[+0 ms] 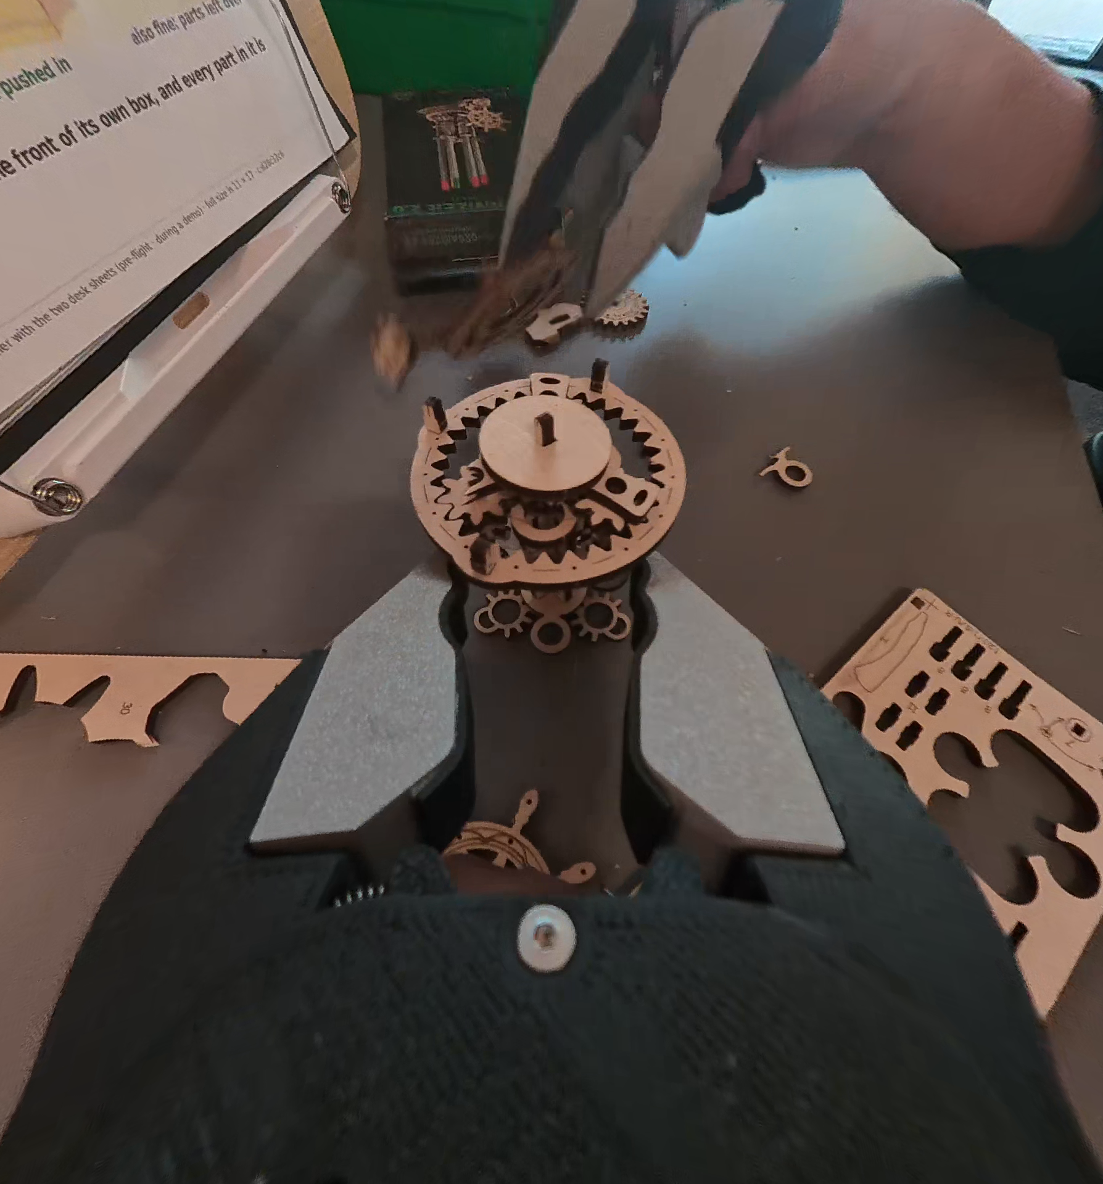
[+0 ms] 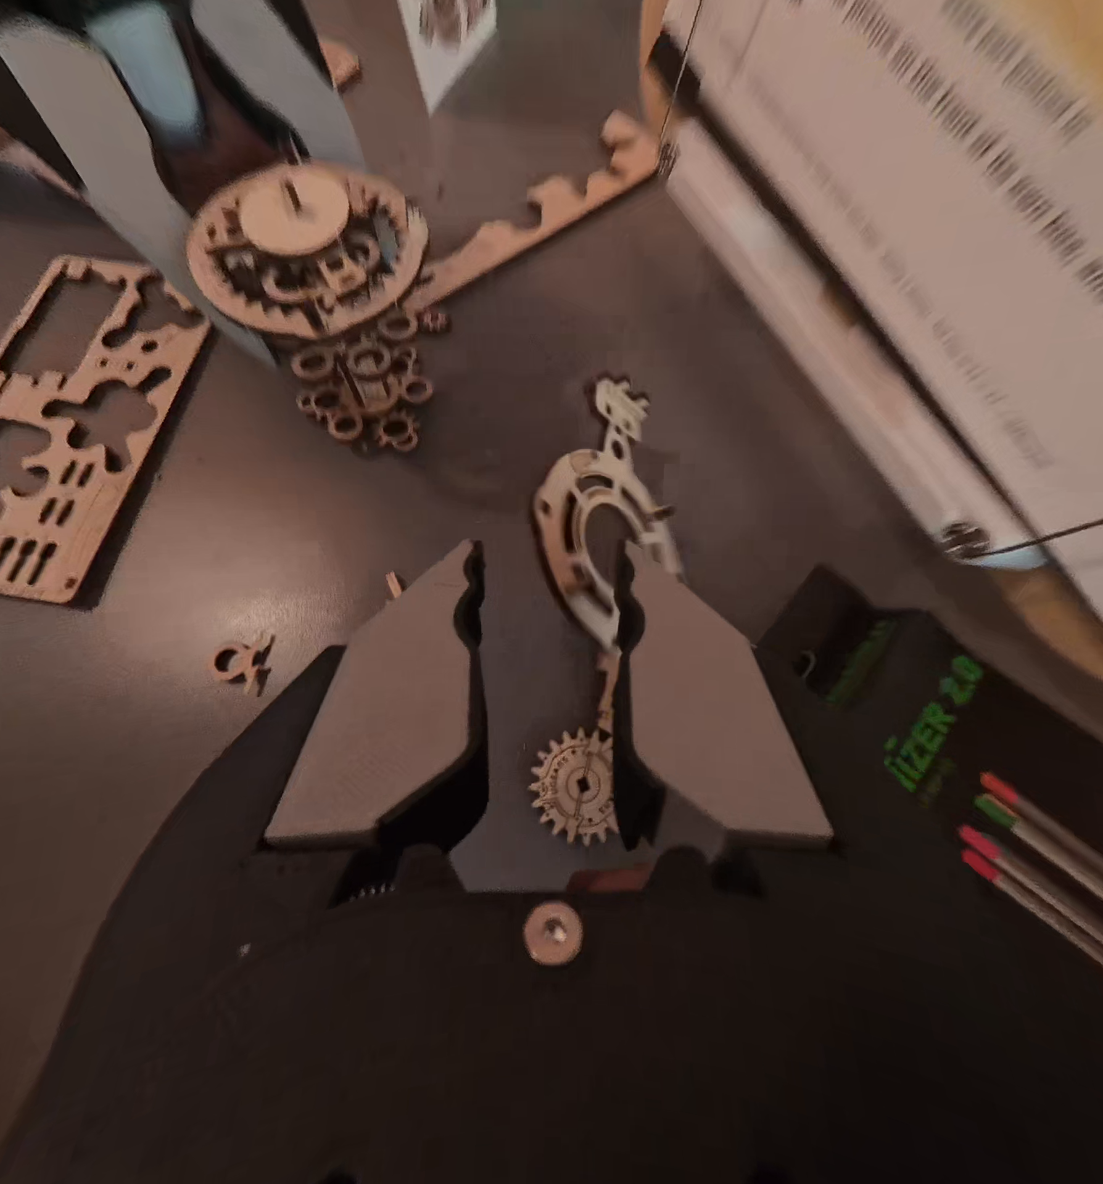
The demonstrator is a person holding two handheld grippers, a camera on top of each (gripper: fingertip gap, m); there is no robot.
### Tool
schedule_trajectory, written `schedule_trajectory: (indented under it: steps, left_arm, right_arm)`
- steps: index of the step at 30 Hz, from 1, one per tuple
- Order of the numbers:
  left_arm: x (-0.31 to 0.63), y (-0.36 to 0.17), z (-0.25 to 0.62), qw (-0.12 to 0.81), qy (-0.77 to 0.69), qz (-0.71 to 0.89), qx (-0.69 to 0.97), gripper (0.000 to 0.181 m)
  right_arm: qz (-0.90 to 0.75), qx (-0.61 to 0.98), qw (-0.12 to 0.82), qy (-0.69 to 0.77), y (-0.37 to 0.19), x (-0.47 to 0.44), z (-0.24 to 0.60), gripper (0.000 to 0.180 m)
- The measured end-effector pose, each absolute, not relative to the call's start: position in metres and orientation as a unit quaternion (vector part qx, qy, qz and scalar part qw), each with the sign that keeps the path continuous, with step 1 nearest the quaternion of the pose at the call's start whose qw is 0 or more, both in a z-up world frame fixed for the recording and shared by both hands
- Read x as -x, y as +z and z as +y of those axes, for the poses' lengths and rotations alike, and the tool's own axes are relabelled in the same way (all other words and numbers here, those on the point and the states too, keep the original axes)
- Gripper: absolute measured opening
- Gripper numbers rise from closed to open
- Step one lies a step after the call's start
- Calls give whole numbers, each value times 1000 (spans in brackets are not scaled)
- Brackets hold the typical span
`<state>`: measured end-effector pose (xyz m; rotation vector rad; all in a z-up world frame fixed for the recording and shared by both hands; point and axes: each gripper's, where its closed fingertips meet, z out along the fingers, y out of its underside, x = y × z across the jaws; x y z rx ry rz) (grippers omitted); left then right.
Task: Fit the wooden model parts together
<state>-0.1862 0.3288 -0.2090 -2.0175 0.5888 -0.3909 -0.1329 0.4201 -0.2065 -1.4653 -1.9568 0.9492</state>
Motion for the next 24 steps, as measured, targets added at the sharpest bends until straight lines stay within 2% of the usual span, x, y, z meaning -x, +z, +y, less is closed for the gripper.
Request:
schedule_trajectory:
  steps: [5,6,7,12,24]
  left_arm:
    - [180,-194,324,481,-278,201,807,48]
    - [180,-190,322,480,-307,194,799,26]
    - [184,-188,323,483,-320,176,796,13]
    - [201,-191,328,475,-331,131,805,12]
    - [207,-198,328,468,-298,134,821,13]
  right_arm:
    - [-743,527,267,315,-213,136,414,43]
    - [-740,523,271,323,-209,137,412,43]
    - [-736,520,272,337,-204,138,409,43]
    - [-724,510,242,396,-196,143,390,45]
    - [-708,514,240,420,-205,175,367,34]
